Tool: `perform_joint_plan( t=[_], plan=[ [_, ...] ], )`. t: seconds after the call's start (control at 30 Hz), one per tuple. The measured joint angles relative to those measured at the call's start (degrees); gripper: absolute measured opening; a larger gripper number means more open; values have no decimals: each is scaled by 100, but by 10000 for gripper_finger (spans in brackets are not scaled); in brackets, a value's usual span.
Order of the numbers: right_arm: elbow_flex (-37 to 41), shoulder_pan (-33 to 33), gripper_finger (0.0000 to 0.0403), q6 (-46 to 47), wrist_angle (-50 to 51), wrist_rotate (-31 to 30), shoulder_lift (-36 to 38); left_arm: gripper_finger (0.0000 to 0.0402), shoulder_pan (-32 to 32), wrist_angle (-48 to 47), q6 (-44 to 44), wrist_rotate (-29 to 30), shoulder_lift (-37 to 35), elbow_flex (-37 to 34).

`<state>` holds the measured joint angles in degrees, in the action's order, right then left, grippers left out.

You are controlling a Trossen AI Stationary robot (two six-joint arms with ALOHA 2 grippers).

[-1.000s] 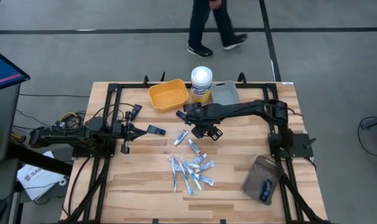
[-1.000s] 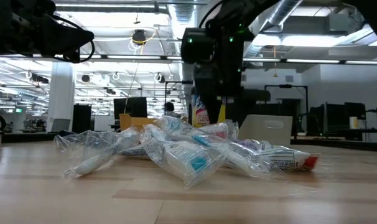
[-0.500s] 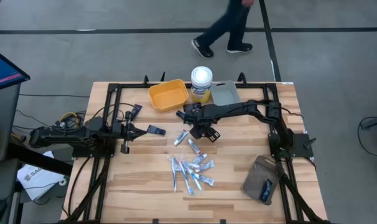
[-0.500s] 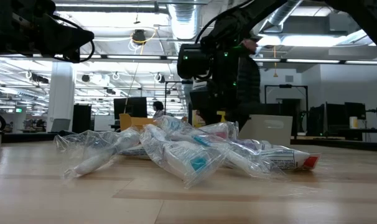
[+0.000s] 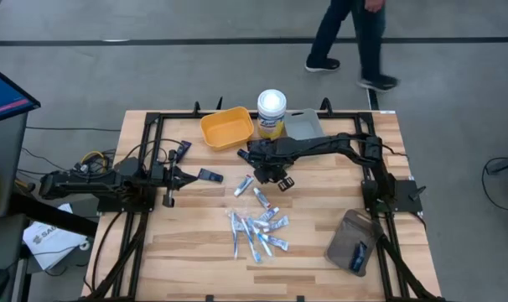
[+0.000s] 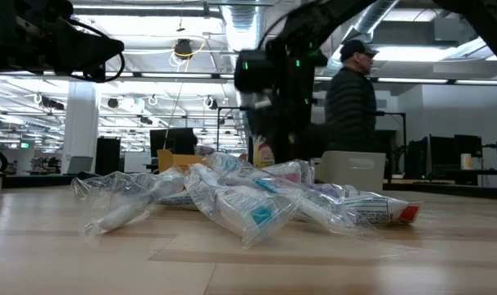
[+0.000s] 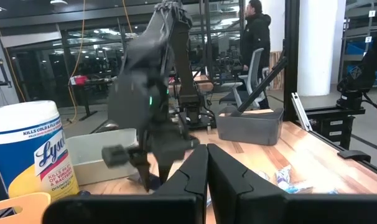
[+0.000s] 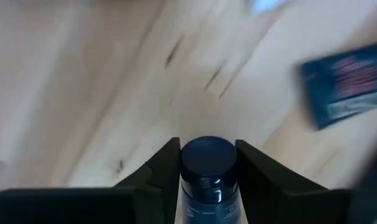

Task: Pick & Place Travel size toiletries
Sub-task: Put the blue shaving butter into the black bin

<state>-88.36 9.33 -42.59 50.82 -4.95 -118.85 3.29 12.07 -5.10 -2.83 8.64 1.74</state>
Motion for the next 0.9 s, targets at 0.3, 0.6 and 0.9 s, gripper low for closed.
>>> perform_joint_plan(
  t=[0.3, 0.6, 0.9],
  plan=[
    [-917, -245, 114, 1738, 98, 368, 1525, 0, 0, 7, 0, 2, 0, -2],
    [-959, -1329, 114, 4326, 739, 346, 3166, 0, 0, 92, -356, 0, 0, 0],
    [-940, -3350, 118, 7847, 2838, -808, 3499, 0, 0, 169, -356, 1, 2, 0]
  ],
)
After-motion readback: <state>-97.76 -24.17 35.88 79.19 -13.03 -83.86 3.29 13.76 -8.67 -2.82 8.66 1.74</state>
